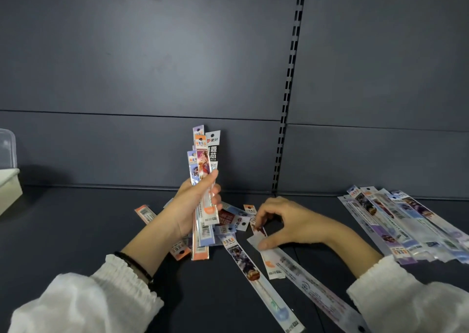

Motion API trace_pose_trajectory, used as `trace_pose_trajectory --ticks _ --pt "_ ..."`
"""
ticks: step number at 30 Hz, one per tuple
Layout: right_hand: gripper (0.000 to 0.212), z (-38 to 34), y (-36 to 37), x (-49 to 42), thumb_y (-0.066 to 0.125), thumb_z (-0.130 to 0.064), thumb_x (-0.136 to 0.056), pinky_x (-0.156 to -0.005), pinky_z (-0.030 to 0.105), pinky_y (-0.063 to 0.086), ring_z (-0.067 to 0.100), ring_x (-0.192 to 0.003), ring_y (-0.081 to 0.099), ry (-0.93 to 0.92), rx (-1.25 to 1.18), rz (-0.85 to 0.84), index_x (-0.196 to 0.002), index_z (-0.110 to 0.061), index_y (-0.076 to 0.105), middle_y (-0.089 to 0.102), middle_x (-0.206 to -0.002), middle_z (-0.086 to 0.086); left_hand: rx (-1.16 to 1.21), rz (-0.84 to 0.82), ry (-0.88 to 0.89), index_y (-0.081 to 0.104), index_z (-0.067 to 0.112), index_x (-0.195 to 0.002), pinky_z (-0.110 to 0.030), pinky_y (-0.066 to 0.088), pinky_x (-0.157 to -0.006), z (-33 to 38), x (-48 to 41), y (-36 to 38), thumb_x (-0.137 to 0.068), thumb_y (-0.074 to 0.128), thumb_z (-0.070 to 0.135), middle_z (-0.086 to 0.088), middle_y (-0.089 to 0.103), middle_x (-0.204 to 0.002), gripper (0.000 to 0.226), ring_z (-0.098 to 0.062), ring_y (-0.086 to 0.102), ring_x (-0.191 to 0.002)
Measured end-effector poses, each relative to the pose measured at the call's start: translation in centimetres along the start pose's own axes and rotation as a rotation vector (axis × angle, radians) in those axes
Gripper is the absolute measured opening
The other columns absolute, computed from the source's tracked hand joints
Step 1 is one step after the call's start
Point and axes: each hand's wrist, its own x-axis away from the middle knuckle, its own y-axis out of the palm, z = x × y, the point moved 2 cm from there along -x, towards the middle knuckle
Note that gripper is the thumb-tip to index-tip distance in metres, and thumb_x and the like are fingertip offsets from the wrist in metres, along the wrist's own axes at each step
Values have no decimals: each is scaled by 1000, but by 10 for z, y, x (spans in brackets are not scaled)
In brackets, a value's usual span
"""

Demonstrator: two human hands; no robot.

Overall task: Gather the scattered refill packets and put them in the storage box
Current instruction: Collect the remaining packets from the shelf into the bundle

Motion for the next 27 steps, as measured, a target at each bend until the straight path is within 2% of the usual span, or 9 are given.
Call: trace_pose_trajectory --ticks 4,6,8,10,12,15,18,22,27 --pt "36 14 -2 -6 77 -45 -72 -79 19 43 3 -91 50 4 71 250 -101 -28 64 56 -97 -10 -27 -5 -4 49 17 -94 -22 44 -43 -3 -1 -1 -91 60 24 2 46 -54 14 -9 41 -39" --pt "30 21 -3 -8 75 -42 -77 -77 29 49 9 -84 54 18 80 353 -100 -26 64 56 -93 -9 -47 1 -10 53 14 -107 -21 44 -44 -3 -1 -1 -91 59 25 3 47 -54 20 -8 42 -40" --pt "26 20 -8 -8 70 -49 -78 -72 36 53 8 -76 55 73 107 444 -90 -27 63 58 -86 -10 -63 18 -10 59 10 -111 -21 45 -45 -3 -2 -3 -92 59 25 3 48 -54 24 -8 44 -42" --pt "41 13 -12 -5 61 -67 -74 -66 33 52 5 -71 57 186 175 404 -82 -28 59 60 -80 -11 -71 23 -10 63 9 -101 -23 48 -48 -3 -2 -5 -91 59 25 2 51 -56 19 -9 47 -44" --pt "59 5 -10 0 52 -82 -66 -64 30 46 4 -74 57 289 273 232 -85 -27 56 61 -81 -13 -60 33 -16 61 9 -93 -24 51 -50 -4 -3 -7 -90 61 25 0 54 -59 16 -12 53 -47" --pt "69 0 -1 1 51 -88 -60 -63 27 40 5 -81 54 317 387 112 -92 -26 53 57 -91 -15 -71 59 -24 62 9 -92 -24 54 -51 -4 -4 -7 -90 62 24 -2 60 -66 15 -13 60 -52" --pt "64 4 1 -4 62 -79 -61 -61 26 38 2 -75 51 328 259 160 -98 -26 55 53 -85 -16 -86 62 -32 63 9 -92 -24 55 -53 -5 -5 -6 -90 62 24 -2 62 -68 15 -12 63 -54" --pt "47 16 -2 -9 76 -50 -70 -66 26 45 3 -68 54 343 -15 251 -107 -23 65 56 -73 -13 -112 68 -33 64 9 -93 -25 55 -53 -6 -5 -6 -90 62 24 -1 62 -67 15 -12 62 -55" --pt "38 26 -6 -9 74 -23 -77 -77 32 56 11 -77 67 376 -85 370 -114 -17 66 69 -76 -6 -162 63 -36 64 10 -95 -26 54 -55 -9 -5 -5 -91 60 23 -1 62 -69 13 -13 62 -57"
